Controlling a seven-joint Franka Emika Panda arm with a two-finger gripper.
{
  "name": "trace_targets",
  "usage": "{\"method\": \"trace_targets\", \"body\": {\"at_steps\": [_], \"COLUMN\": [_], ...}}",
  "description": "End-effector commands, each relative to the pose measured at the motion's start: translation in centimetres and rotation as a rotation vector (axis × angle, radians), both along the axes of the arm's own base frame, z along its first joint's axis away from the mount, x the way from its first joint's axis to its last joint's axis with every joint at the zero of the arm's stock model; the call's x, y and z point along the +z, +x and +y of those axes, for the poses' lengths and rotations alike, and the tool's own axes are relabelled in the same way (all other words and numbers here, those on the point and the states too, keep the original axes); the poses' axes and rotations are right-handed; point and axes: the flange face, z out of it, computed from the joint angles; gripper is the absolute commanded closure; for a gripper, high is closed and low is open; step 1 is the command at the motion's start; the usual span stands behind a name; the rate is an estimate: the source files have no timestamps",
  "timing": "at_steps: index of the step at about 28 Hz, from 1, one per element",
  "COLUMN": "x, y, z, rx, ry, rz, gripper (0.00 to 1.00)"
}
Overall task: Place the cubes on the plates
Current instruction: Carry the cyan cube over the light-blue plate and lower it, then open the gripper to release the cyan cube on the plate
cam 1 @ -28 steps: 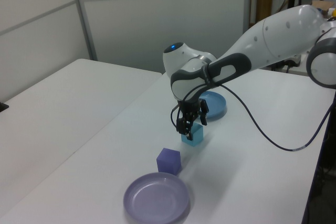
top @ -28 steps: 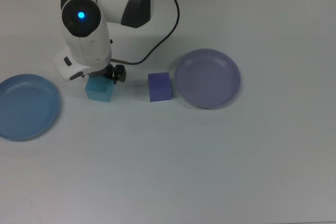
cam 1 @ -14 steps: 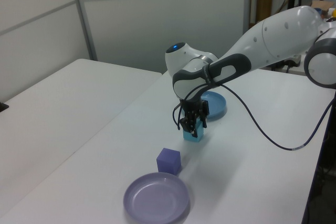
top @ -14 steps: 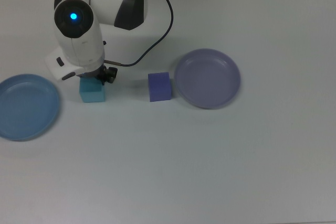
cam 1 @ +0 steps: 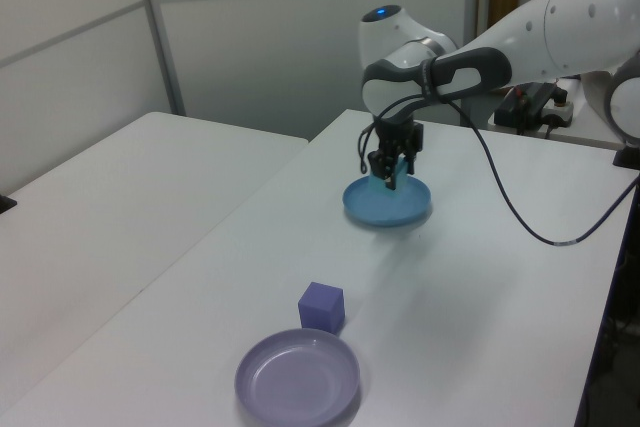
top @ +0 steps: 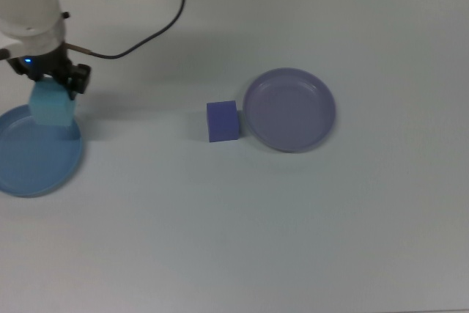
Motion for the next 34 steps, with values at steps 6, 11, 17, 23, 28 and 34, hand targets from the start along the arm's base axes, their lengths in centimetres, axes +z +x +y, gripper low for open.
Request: {"method": "trace_targets", "body": {"at_steps": [6,11,17,23,28,34], "x": [-5.1,-5.4,-5.5,-4.7,-1.2,1.1], "y": [2.3,2.5,2.5,2.6,2.6,2.2], "z": [-5.5,-5.7,-5.7,-5.5,-3.7,4.6], "rx": [-0.03,-0.035,-0.024,-0.025,-0.017,0.061], "ry": [-0.019,-0.011,-0.019,-0.017,-0.014,0.05], "rz": [-0.117,-0.144,-0.139,-0.154,-0.192,-0.078], "gripper": [0.85,0.63,0.0,0.0,0.0,0.0]}}
